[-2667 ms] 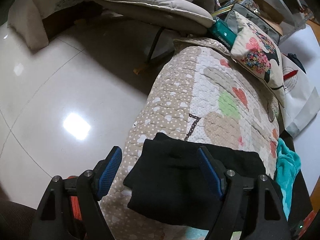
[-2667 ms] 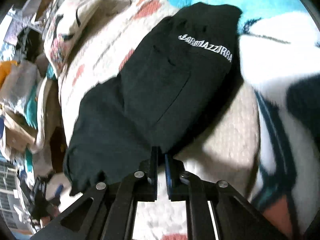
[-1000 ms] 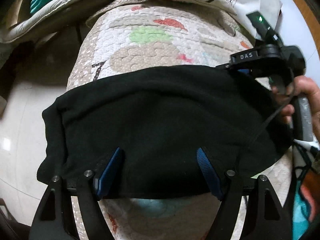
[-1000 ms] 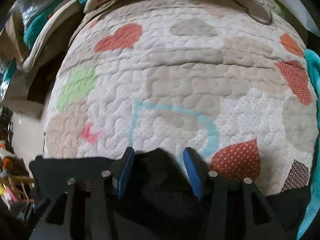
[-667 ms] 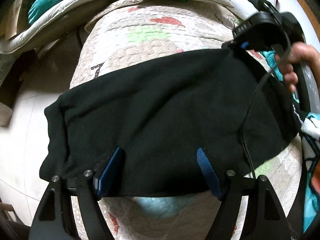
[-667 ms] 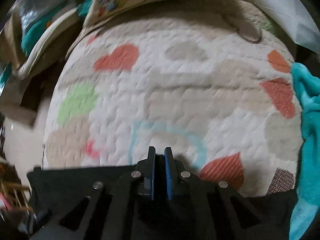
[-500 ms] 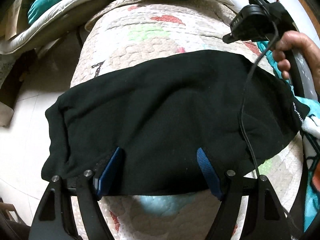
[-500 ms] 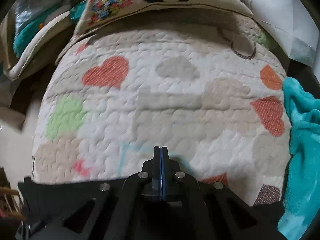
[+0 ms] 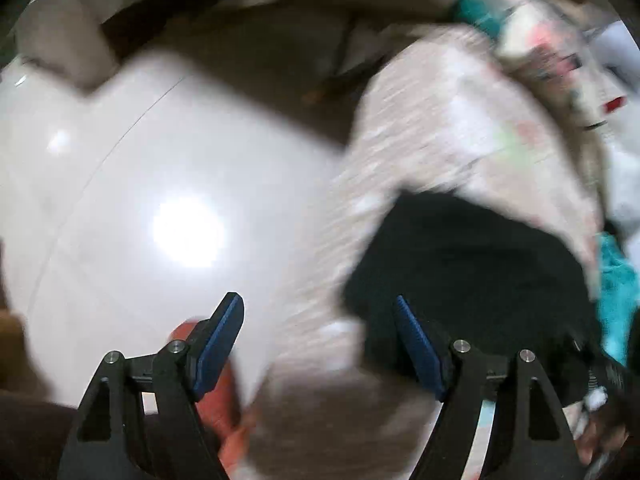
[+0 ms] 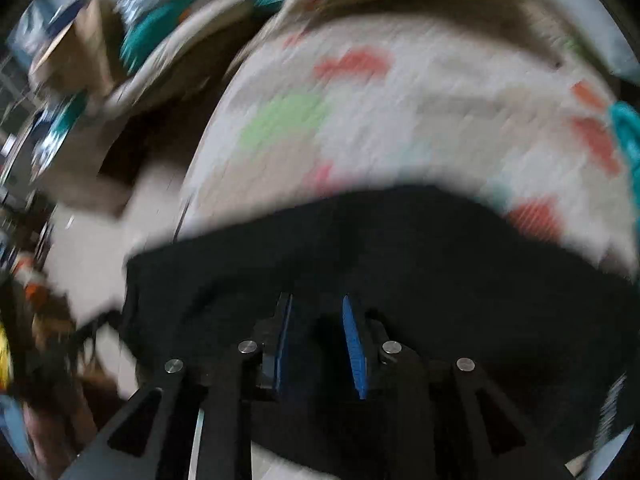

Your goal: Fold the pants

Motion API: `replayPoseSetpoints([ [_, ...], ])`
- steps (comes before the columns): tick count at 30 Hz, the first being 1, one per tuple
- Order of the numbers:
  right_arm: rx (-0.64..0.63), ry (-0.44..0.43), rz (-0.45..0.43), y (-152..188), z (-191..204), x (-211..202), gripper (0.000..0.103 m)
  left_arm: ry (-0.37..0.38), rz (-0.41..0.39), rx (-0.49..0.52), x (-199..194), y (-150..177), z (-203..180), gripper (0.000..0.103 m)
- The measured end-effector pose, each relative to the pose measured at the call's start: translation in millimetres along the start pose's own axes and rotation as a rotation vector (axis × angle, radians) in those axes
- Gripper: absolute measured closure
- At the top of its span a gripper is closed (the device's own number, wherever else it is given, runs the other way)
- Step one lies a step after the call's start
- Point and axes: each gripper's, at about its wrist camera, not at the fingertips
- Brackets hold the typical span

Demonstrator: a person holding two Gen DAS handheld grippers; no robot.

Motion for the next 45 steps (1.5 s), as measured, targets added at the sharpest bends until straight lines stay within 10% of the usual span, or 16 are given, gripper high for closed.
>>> replayPoseSetpoints([
  [4,-0.068,0.072,-0.044,32,17,-2,0.072,-0.113,0.131,-0.018,27,15,17,0.026],
  [8,-0.157,0.133,-0.034,41,29,-14,0.066,-0.158,0.024,-0.032,7,11,16,0.026],
  [14,-0.15,0.037,-0.077,13,39,-37,0.066,0.003,-0.171,-0.193,-32,16,1,0.026],
  [23,-0.305,-0.115,-0.12,-47,131,-38,0.058,0.101,-0.144,-0.294,-16,34,24,0.026],
  [33,-0.864,0.075,-0.12,-47,260,31,0.057,0.177,-0.091,-0.386,-12,40,44,0.026],
  [36,-0.879,0.113,-0.043,-54,266,49,0.092,0.187,-0.079,-0.395,-8,38,44,0.026],
  [45,-0.692,0.177,-0.085,-108,260,59,0.103,0.189,-0.075,-0.395,-3,34,41,0.026],
])
Point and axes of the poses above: each gripper's, at about its wrist camera, not at the fingertips, and x roughly the way its jaws point, z to its left, y to its underside, and after that the axes turned 13 degrees about y, right-handed
